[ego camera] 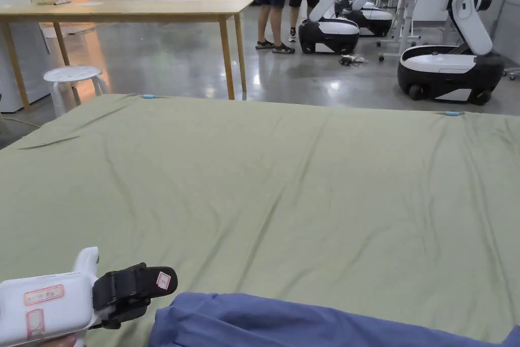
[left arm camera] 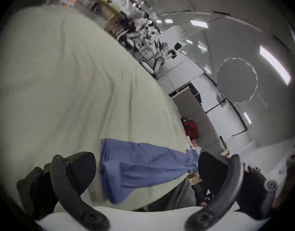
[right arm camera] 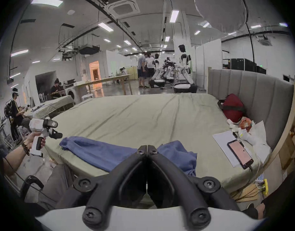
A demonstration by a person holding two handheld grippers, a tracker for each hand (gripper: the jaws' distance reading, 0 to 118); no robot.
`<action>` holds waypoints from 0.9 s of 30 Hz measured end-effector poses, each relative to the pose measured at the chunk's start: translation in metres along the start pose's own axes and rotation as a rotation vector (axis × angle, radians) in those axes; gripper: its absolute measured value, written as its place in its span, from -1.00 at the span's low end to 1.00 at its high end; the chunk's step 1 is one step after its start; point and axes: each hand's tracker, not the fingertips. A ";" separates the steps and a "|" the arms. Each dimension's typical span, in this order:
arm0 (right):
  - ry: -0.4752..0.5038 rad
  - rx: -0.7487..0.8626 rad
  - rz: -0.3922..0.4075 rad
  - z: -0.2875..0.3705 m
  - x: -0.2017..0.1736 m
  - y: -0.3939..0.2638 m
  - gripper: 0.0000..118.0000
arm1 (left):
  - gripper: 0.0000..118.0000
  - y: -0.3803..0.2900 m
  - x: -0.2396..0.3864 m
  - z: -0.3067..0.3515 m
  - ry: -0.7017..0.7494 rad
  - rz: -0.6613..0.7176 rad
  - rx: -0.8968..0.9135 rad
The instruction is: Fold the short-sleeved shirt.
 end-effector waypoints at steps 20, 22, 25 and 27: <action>0.000 -0.056 -0.015 -0.015 0.003 -0.003 -1.00 | 1.00 -0.012 -0.066 -0.029 0.404 -0.046 -0.442; 0.001 -0.057 -0.016 -0.015 0.004 -0.004 -1.00 | 0.92 0.000 -0.021 -0.056 -0.550 0.033 0.025; 0.002 -0.058 -0.018 -0.014 0.005 -0.004 -1.00 | -0.81 -0.002 -0.021 -0.061 -0.384 0.013 0.063; 0.003 -0.060 -0.020 -0.013 0.005 -0.004 -1.00 | -0.81 -0.007 -0.026 -0.066 -0.378 0.026 0.019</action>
